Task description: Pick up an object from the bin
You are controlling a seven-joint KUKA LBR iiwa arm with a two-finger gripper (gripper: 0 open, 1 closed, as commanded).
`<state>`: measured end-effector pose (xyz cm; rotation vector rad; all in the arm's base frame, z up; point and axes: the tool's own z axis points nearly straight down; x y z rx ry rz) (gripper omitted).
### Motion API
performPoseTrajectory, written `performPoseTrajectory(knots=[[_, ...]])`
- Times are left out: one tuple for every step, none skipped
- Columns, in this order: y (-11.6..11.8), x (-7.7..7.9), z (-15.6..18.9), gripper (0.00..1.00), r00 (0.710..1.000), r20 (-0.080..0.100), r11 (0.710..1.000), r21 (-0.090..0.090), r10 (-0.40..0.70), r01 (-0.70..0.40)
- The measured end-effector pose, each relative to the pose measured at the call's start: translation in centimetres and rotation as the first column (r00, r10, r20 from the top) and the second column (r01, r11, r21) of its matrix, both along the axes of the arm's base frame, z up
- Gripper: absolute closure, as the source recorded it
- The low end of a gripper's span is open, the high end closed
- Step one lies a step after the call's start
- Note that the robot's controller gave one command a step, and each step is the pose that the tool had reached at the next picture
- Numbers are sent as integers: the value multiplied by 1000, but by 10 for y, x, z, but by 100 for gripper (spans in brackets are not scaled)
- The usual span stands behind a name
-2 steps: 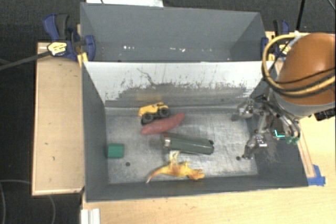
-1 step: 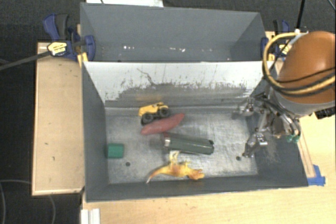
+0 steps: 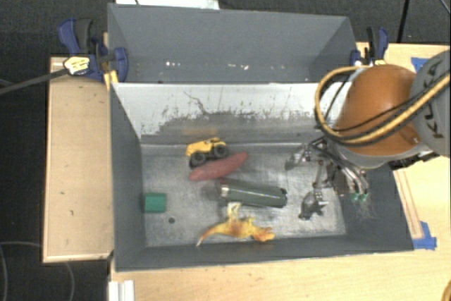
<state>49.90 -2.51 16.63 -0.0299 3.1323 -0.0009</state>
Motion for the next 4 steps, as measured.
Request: performPoseTrajectory(knots=[[48,26,-15,0,999,-13,999,1,53,-53],[78,8,-18,0,999,-8,999,1,-33,33],[74,15,-83,0,999,-1,999,2,-45,45],[69,11,-97,100,984,17,984,9,-178,178]])
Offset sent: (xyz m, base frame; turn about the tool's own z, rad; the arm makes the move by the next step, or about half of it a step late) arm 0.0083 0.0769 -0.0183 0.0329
